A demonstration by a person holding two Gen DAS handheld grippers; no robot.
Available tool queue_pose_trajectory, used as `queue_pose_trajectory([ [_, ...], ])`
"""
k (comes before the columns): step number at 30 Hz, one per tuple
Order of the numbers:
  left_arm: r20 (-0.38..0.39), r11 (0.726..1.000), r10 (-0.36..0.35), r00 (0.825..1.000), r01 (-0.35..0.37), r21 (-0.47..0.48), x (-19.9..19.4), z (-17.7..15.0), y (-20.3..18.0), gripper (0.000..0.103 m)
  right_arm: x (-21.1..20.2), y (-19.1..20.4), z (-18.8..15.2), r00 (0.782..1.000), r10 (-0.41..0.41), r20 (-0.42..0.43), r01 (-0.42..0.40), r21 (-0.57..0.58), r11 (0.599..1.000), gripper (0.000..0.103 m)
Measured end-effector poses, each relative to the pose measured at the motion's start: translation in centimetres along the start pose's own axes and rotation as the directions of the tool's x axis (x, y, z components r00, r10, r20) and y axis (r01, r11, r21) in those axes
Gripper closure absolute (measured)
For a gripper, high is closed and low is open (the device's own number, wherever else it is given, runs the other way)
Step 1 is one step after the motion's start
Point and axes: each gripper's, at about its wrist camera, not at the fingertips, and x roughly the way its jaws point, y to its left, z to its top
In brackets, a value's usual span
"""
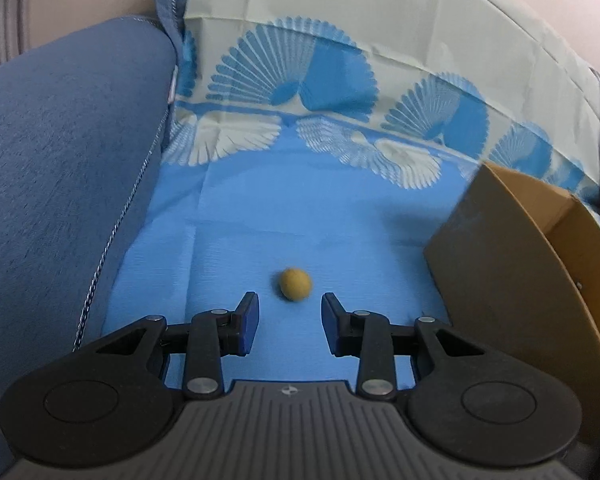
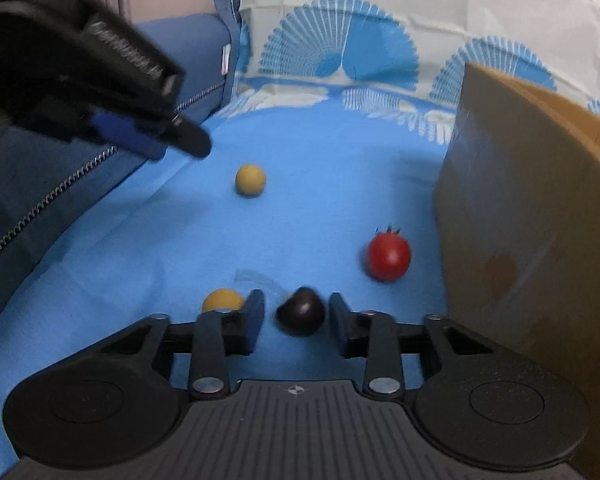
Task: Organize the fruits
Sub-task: 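Grasp a small yellow ball with the left tool while the right tool grasps a dark cherry, then carry the yellow ball and dark cherry over the cardboard box with both tools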
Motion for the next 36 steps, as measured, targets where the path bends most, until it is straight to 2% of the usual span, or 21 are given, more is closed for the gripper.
queue_pose_trajectory([
  [1, 0.004, 1.0, 0.0, 1.0, 0.0, -0.015, 0.4, 0.1, 0.1, 0.064, 0.0, 0.0, -0.1, 1.0, 0.002, 0.01, -0.002, 0.0, 1.0, 0.077],
  [4, -0.012, 0.999, 0.005, 1.0, -0.005, -0.04, 2.1, 0.3, 0.5, 0.064, -0.4, 0.2, -0.1, 1.0, 0.004, 0.024, -0.003, -0.013, 1.0, 0.077],
  [9, -0.023, 0.998, 0.035, 0.999, -0.034, 0.056, 4.5, 0.0, -0.9, 0.06, -1.1, 0.1, -0.3, 0.999, -0.012, 0.041, 0.013, -0.02, 1.0, 0.077],
  [12, -0.015, 0.996, 0.013, 1.0, -0.012, 0.085, 5.5, 0.1, -1.7, 0.055, -1.0, 0.2, -0.5, 0.999, -0.024, 0.039, 0.025, -0.024, 0.999, 0.077],
  [16, -0.014, 0.994, 0.038, 0.999, -0.036, 0.101, 7.2, 0.3, -2.4, 0.056, -0.8, 0.0, -0.6, 0.999, -0.033, 0.028, 0.033, -0.026, 0.999, 0.077],
  [19, -0.038, 0.992, 0.073, 0.997, -0.068, 0.108, 8.4, 0.4, -2.5, 0.074, -0.9, 0.0, -0.7, 0.999, -0.037, 0.029, 0.038, -0.04, 0.998, 0.077],
  [20, -0.042, 0.991, 0.079, 0.996, -0.074, 0.114, 8.5, 0.3, -2.5, 0.074, -1.0, -0.1, -0.7, 0.999, -0.038, 0.028, 0.039, -0.039, 0.999, 0.077],
  [26, 0.001, 0.991, 0.07, 0.998, -0.07, 0.117, 6.5, 0.5, -2.7, 0.074, -1.6, -0.9, -0.6, 0.999, -0.035, 0.017, 0.035, -0.031, 0.999, 0.077],
  [32, 0.05, 0.99, 0.069, 0.996, -0.075, 0.121, 2.6, 0.0, -2.9, 0.074, -4.5, -0.3, 0.2, 0.998, -0.012, 0.066, 0.015, -0.045, 0.999, 0.077],
  [36, 0.104, 0.995, 0.086, 0.991, -0.091, 0.047, -0.8, -0.2, -2.4, 0.074, -7.4, -0.5, 1.5, 0.993, 0.01, 0.121, -0.005, -0.04, 0.999, 0.077],
])
